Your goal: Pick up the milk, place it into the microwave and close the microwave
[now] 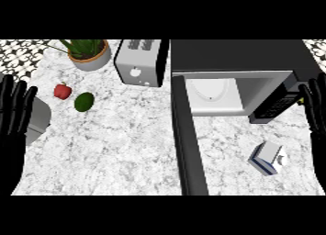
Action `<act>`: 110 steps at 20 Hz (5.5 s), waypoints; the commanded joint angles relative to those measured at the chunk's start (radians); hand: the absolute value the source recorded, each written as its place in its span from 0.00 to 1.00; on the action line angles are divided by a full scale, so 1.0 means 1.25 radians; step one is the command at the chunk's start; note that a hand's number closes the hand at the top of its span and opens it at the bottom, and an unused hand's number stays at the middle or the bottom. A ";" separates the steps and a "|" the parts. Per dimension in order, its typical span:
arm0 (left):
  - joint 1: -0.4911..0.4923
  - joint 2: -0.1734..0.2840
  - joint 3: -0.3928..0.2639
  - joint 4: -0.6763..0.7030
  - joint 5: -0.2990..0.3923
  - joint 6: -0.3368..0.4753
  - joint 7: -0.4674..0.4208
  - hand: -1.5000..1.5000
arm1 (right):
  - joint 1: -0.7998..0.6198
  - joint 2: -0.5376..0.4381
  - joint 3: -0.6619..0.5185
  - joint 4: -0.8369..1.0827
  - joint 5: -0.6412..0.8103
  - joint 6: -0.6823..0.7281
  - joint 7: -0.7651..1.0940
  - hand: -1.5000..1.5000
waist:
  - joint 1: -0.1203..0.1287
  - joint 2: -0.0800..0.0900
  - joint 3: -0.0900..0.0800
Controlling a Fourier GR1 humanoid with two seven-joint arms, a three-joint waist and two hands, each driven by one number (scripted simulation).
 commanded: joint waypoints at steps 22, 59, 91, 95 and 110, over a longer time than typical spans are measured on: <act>0.402 -0.060 -0.186 -0.184 0.021 0.046 -0.098 0.00 | -0.006 0.087 0.272 0.040 0.242 -0.521 0.107 0.00 | 0.014 0.025 -0.017; 0.606 -0.050 -0.241 -0.237 0.005 0.007 -0.224 0.00 | 0.228 0.085 -0.030 0.505 -0.142 -0.324 -0.484 0.00 | 0.011 0.025 -0.015; 0.610 -0.041 -0.236 -0.212 0.024 -0.015 -0.249 0.00 | -0.009 -0.050 -0.200 1.082 -0.223 0.009 -0.737 0.00 | 0.012 0.028 -0.013; 0.627 -0.037 -0.200 -0.205 0.055 -0.021 -0.273 0.00 | -0.015 -0.052 -0.172 1.079 -0.230 0.127 -0.778 0.00 | 0.015 0.026 -0.015; 0.668 -0.006 -0.175 -0.216 0.102 -0.076 -0.292 0.00 | -0.084 -0.077 -0.151 1.029 -0.169 0.056 -0.804 1.00 | 0.020 0.024 -0.016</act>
